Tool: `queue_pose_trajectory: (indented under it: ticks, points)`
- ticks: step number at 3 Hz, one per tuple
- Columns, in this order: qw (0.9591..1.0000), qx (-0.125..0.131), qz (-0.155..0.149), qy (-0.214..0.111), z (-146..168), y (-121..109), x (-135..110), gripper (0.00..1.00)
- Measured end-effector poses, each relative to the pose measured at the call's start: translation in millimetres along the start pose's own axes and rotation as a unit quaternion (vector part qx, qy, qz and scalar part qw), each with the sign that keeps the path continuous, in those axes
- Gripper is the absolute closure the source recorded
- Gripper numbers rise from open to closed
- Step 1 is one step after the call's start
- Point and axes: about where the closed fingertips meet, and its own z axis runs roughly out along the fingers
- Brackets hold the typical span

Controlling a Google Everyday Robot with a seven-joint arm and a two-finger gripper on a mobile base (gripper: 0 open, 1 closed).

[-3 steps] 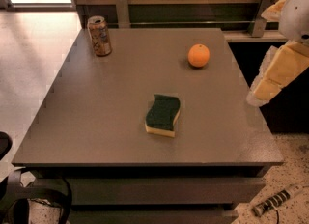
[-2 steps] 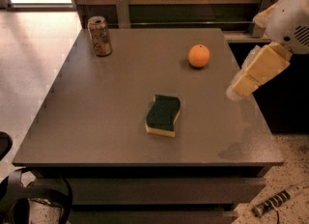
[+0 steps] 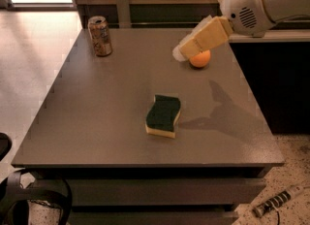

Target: Knock orange can over

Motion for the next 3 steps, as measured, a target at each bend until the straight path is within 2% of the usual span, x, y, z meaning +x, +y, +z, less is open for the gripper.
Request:
queue_pose_trajectory:
  ticks: [1, 2, 3]
  points:
    - [0.9953, 0.044, -0.001, -0.086, 20, -28, -51, 0.0]
    - [0.9945, 0.054, -0.001, -0.09, 17, -32, -53, 0.0]
    - [0.9934, 0.064, 0.01, -0.094, 24, -46, -56, 0.0]
